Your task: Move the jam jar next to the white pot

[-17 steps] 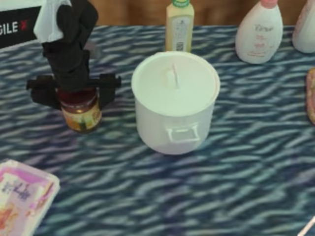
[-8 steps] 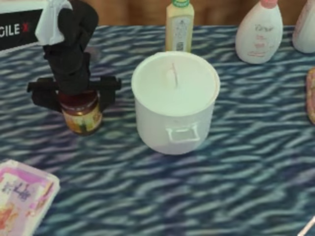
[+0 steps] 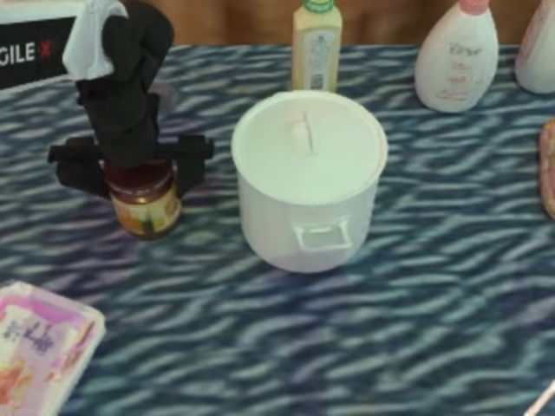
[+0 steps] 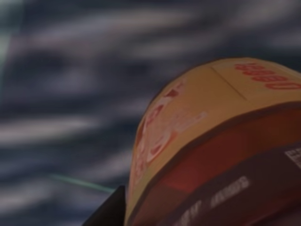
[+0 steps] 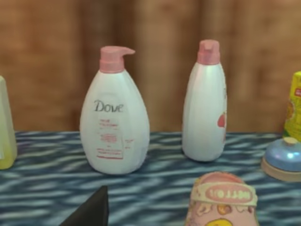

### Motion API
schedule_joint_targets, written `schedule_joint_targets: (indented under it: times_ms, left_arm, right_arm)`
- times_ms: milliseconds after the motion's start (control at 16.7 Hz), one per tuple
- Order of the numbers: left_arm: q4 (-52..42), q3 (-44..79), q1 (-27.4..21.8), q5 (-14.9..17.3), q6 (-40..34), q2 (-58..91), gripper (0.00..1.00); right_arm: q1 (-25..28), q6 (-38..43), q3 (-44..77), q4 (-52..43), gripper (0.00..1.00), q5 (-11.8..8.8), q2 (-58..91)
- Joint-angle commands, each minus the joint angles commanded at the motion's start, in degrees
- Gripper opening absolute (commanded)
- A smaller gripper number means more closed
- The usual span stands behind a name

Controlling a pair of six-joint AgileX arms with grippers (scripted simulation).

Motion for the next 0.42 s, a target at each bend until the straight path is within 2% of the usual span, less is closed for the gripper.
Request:
schedule_joint_targets:
  times_ms: [60, 120, 420]
  left_arm:
    - [0.0, 0.0, 0.0, 0.0, 0.0, 0.0, 0.98]
    - [0.0, 0.0, 0.0, 0.0, 0.0, 0.0, 1.00]
    - [0.0, 0.0, 0.0, 0.0, 0.0, 0.0, 1.00]
  right_arm:
    - [0.0, 0.0, 0.0, 0.0, 1.00, 0.0, 0.0]
    - [0.0, 0.0, 0.0, 0.0, 1.00, 0.0, 0.0]
    - [0.0, 0.0, 0.0, 0.0, 1.00, 0.0, 0.0]
